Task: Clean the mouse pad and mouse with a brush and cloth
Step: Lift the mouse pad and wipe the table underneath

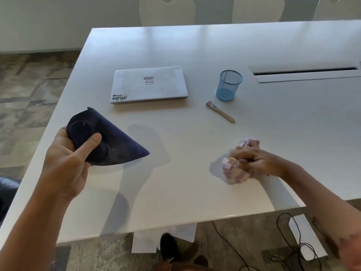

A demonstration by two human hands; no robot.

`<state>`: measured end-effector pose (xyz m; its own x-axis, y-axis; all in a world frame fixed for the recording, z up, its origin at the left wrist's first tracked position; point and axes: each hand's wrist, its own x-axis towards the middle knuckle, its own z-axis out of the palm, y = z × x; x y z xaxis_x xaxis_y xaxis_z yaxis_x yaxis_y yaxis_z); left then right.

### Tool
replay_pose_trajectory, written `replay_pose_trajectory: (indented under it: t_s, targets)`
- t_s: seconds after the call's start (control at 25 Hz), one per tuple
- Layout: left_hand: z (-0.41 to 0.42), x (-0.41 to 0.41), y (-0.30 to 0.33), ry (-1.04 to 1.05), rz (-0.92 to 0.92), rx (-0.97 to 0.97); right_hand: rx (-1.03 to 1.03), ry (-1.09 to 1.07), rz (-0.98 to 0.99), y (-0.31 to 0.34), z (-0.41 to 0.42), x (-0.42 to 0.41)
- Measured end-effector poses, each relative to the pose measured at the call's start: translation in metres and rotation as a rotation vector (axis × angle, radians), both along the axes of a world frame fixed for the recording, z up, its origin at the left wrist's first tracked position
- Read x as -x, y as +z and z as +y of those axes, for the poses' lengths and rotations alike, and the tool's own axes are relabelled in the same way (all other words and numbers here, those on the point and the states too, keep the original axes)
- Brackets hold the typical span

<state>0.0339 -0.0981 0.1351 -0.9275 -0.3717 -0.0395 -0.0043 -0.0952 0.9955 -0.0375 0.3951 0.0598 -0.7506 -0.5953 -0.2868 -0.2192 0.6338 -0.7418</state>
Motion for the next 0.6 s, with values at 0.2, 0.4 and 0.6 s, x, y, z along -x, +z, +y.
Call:
replay_pose_trajectory:
  t_s: [0.2, 0.4, 0.6]
  targets:
    - [-0.003, -0.007, -0.009, -0.009, -0.014, 0.01, 0.019, -0.109, -0.034, 0.004, 0.069, -0.081]
    - [0.005, -0.01, -0.015, -0.047, -0.011, -0.004, -0.152, -0.192, 0.038, 0.008, 0.122, -0.147]
    - [0.021, -0.012, -0.014, -0.08, 0.003, -0.022, -0.655, -0.136, -0.095, -0.011, 0.162, -0.206]
